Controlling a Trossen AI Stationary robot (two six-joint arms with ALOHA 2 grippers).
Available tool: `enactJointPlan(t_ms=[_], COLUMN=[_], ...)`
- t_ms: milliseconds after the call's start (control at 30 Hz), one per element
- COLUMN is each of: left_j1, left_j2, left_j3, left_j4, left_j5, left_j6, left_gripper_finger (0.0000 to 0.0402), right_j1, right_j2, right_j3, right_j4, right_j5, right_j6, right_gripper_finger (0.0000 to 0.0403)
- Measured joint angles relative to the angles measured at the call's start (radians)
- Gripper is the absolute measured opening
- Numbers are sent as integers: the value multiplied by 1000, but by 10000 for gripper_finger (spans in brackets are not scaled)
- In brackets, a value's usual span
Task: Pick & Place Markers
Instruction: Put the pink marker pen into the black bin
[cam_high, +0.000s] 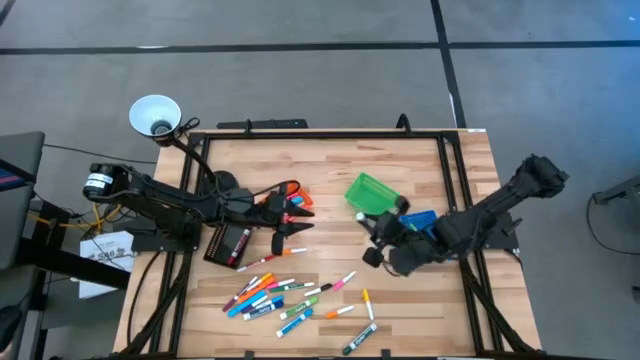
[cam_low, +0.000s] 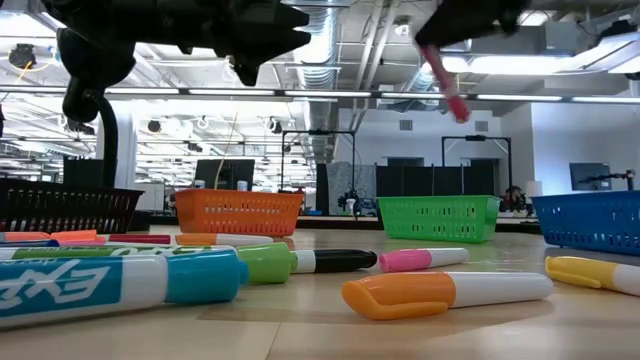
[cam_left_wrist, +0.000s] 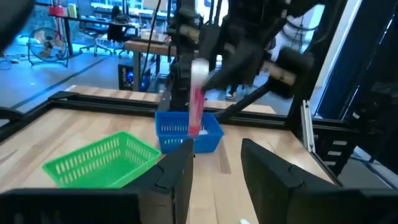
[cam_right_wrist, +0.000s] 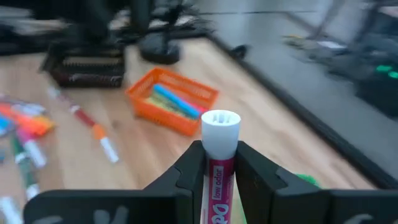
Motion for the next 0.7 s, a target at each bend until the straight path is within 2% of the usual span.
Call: enactJointPlan(t_ms=[133, 233, 333, 467, 567, 700], left_j1=[2, -7, -26, -39, -39, -46], left_j2=[0, 0, 10, 39, 41, 41], left_j3=[0, 0, 0, 1, 0, 1], left_j4=[-1, -3, -11, -1, -1, 0], left_j5=[0, 2, 4, -7, -21, -26], left_j6=[-3, -26, -29, -27, -29, -36], left_gripper_finger=[131, 131, 131, 131, 131, 131], right_j1=[-111, -188, -254, -319, -348, -371], right_j2=[-3, -2, 12, 75, 143, 210], right_j3=[-66, -70, -70, -69, -69, -70], right_j4=[347, 501, 593, 748, 826, 897], right_j5=[-296, -470, -574, -774, -862, -888], right_j6=[-252, -392, -440, -465, -466, -466], right_gripper_finger=[65, 65, 65, 65, 65, 65])
